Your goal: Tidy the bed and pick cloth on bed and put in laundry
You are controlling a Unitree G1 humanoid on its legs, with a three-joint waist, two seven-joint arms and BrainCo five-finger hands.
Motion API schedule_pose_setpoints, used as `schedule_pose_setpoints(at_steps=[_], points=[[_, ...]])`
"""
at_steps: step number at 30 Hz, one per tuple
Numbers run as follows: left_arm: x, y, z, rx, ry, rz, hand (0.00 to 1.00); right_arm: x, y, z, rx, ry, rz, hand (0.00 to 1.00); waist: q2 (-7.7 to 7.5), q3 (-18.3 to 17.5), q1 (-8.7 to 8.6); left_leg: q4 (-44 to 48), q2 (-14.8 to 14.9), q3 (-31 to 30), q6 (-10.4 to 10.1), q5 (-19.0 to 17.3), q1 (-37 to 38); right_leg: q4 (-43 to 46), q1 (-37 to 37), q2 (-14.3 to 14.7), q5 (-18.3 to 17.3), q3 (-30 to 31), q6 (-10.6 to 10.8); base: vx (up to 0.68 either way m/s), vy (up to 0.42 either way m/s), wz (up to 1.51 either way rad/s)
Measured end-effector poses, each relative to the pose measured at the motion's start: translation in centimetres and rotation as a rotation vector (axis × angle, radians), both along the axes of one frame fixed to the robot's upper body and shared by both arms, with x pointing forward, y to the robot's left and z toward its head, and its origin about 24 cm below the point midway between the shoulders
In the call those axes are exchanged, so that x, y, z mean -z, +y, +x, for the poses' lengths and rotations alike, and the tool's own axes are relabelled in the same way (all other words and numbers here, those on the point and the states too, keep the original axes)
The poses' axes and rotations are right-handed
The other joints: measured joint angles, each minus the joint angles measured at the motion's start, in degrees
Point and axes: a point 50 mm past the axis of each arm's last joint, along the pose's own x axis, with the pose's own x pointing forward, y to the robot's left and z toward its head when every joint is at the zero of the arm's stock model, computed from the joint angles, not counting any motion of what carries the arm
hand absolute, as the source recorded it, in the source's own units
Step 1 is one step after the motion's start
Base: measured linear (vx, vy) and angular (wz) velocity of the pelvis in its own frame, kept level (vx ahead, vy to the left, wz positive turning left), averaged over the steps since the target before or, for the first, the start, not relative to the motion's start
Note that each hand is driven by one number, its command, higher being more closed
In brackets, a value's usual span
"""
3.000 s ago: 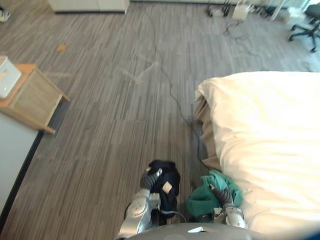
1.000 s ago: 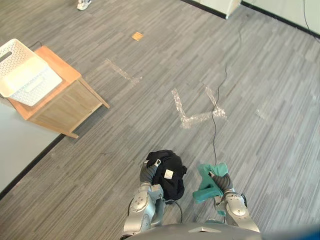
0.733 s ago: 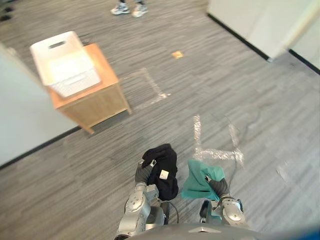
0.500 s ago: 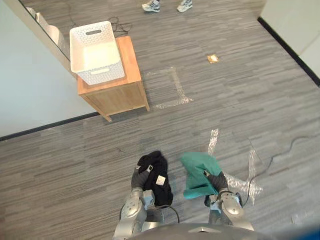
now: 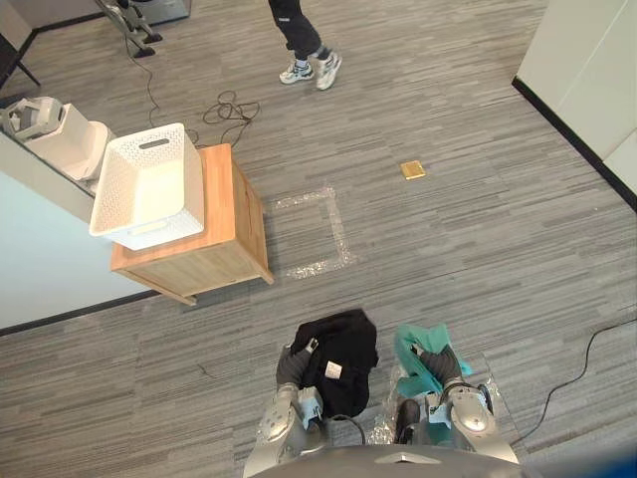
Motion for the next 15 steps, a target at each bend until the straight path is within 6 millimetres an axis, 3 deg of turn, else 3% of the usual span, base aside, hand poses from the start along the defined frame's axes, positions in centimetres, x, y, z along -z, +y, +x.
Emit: schedule_pose_setpoints(at_steps=[1,3,4,5,6,8,10,11,12,13,14,15], points=[[-0.1,0.0,0.1,0.001,-0.004,0.0,1.0,-0.1,-0.1,0.2,0.006,-0.005,-0.001,1.0,-0.12,0.1,-0.04,-6.3,-1.0,2.7,0.1,0.1,-0.1,-1.1,1.7,-0.4,-0.6,-0.6,0.6,0.51,0.077,0.31],[-0.4,-0.1,0.6,0.005,-0.025,0.0,1.0,-0.3,-0.6,0.6,0.036,-0.019,-0.009,1.0,-1.42,0.0,-0.06,-18.9,-3.3,10.1,2.3,3.7,0.0,-2.5,5.6,-2.1,-2.1,-2.8,3.9,0.55,0.093,0.33],[-0.5,0.0,0.6,0.001,-0.027,0.001,1.0,-0.3,-0.7,0.6,0.051,-0.019,-0.013,1.0,-2.06,-0.1,0.44,-21.6,-4.0,12.0,7.3,8.0,0.6,-2.8,7.1,-2.7,-3.0,-3.0,5.3,0.59,0.103,0.29],[-0.4,0.0,0.5,-0.013,-0.021,-0.004,1.0,-0.3,-0.6,0.6,0.063,-0.016,-0.01,1.0,-3.66,-0.7,0.78,-21.9,-6.6,12.4,11.2,7.1,1.5,-3.1,8.4,-4.3,-3.0,-3.3,6.7,0.6,0.099,0.45],[-0.6,0.2,0.8,-0.027,-0.031,-0.001,1.0,-0.4,-0.8,0.8,0.072,-0.024,-0.01,1.0,-4.96,-1.1,0.74,-21.5,-7.9,12.4,12.7,5.7,1.8,-1.5,8.4,-5.5,-1.7,-3.4,8.8,0.63,0.131,0.56],[-0.8,0.5,1.1,-0.024,-0.039,0.012,1.0,-0.5,-1.2,1.0,0.102,-0.032,-0.007,1.0,-6.11,-1.0,1.23,-22.5,-9.5,11.5,13.1,3.8,4.7,9.6,6.1,-7.8,-1.0,-2.6,9.6,0.69,0.198,0.58],[-0.7,0.9,1.0,-0.007,-0.033,0.05,1.0,-0.6,-1.3,1.1,0.135,-0.039,0.004,1.0,-6.39,-1.1,1.04,-26.4,-11.4,8.9,12.1,1.6,11.6,28.2,1.2,-10.3,5.6,-0.4,10.7,0.6,0.163,0.6],[-0.6,1.3,1.0,-0.008,-0.025,0.073,1.0,-0.7,-1.1,1.2,0.142,-0.043,0.011,1.0,-6.45,-1.1,0.24,-29.0,-12.2,7.0,11.4,0.8,16.0,40.7,-2.3,-12.0,6.1,1.1,10.4,0.57,0.051,0.77],[-0.5,1.8,0.9,-0.004,-0.016,0.093,1.0,-0.8,-1.0,1.0,0.145,-0.047,0.017,1.0,-6.26,-1.3,-0.79,-30.9,-12.5,5.0,11.3,0.8,20.1,50.7,-5.6,-13.6,5.1,0.4,8.8,0.54,0.014,0.83],[-0.5,2.0,0.9,0.003,-0.017,0.11,1.0,-0.9,-1.0,0.9,0.148,-0.051,0.019,1.0,-6.1,-1.5,-1.41,-32.3,-12.5,3.3,11.3,0.8,22.3,54.4,-7.8,-14.0,4.2,-0.3,7.5,0.5,-0.029,0.94],[-0.6,2.4,0.9,0.012,-0.022,0.132,1.0,-1.0,-1.0,0.7,0.154,-0.061,0.024,1.0,-5.74,-1.8,-2.39,-34.1,-12.2,0.9,11.2,0.8,24.6,56.4,-11.1,-13.6,2.8,-1.4,5.5,0.49,-0.073,1.11],[-0.7,2.6,1.2,0.01,-0.027,0.148,1.0,-1.2,-1.1,0.6,0.169,-0.071,0.032,1.0,-5.7,-2.1,-3.71,-35.0,-11.9,-2.0,11.1,0.7,26.1,55.2,-14.7,-13.4,1.0,-1.5,4.9,0.64,-0.191,1.53]])
